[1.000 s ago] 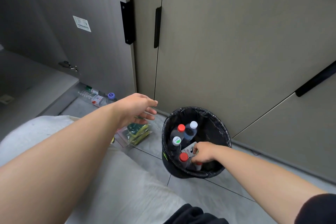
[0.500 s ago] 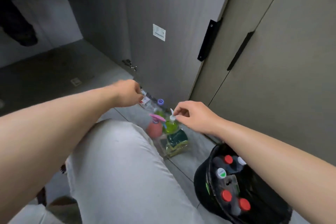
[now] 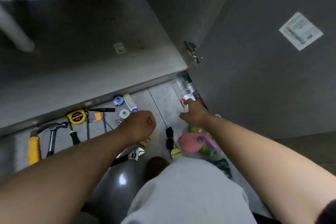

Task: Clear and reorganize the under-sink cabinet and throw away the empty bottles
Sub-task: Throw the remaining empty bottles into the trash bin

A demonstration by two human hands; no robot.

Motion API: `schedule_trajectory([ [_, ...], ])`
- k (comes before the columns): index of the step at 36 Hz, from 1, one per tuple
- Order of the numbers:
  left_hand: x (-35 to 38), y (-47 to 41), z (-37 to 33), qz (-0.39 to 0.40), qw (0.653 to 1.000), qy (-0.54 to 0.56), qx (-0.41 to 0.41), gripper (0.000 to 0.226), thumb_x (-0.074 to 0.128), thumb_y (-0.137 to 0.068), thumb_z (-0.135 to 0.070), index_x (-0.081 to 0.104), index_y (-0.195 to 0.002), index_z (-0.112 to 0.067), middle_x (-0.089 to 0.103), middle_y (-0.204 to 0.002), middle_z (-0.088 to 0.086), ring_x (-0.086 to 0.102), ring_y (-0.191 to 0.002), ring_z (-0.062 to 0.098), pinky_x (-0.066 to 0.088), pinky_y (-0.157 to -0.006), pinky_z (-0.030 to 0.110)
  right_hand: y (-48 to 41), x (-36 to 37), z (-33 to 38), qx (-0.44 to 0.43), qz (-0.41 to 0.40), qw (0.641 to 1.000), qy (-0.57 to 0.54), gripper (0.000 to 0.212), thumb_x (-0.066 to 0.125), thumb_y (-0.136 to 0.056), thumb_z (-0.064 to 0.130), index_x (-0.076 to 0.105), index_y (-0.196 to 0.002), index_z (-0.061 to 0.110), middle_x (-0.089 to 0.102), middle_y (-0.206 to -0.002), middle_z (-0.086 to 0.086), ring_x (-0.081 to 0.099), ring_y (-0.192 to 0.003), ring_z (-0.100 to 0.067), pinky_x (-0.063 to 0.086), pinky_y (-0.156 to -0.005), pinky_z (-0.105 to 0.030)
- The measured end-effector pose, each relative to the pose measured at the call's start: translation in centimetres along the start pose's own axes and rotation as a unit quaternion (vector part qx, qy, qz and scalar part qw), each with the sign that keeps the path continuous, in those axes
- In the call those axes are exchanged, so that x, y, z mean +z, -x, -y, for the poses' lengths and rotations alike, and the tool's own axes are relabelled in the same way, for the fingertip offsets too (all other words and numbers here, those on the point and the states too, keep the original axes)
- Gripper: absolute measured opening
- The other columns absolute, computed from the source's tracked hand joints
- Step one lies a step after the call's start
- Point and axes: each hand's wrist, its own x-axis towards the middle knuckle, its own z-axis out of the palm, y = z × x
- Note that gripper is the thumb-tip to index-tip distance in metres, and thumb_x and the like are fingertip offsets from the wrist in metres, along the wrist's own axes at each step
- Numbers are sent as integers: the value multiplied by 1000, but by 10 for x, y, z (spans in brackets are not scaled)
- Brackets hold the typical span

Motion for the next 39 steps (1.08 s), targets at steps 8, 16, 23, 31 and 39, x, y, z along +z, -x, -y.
schedule_trajectory([
  [8, 16, -42, 48, 17, 914, 355, -194, 14, 59, -99, -14, 67, -99, -3, 67, -82, 13, 67, -53, 14, 54, -47, 25, -93, 32, 3, 132, -51, 989, 33, 87, 64, -90, 35, 13, -156, 12, 19, -157, -18, 26, -143, -37, 33, -115, -45],
  [16, 19, -62, 69, 8, 866, 455, -205, 16, 61, -99, -19, 69, -106, -7, 72, -85, 8, 69, -81, 24, 53, -85, 43, -130, 48, 5, 189, -126, 959, 169, 74, 62, -91, 40, 28, -147, 6, 26, -147, -14, 28, -137, -33, 41, -103, -48],
  [23, 19, -71, 46, 28, 870, 446, -208, 14, 58, -101, -17, 63, -111, -9, 67, -99, 10, 65, -92, 25, 53, -76, 34, -131, 51, 5, 162, -67, 975, 134, 85, 67, -88, 48, 19, -147, 9, 38, -146, -20, 40, -134, -37, 45, -101, -50],
  [31, 26, -77, 32, 14, 862, 469, -192, 57, 71, -88, -49, 51, -136, -24, 63, -129, 1, 61, -119, 22, 49, -105, 47, -90, 65, 29, 70, 82, 960, -260, 63, 68, -80, 57, 47, -121, 15, 61, -118, -8, 64, -98, -20, 61, -70, -35],
  [39, 39, -72, 39, 1, 800, 561, -211, 55, 81, -84, -28, 54, -131, -21, 70, -121, 13, 70, -108, 34, 59, -87, 56, -88, 48, 13, 10, 71, 953, -296, 34, 49, -100, 43, 72, -115, 21, 65, -117, -1, 62, -113, -21, 49, -92, -31],
])
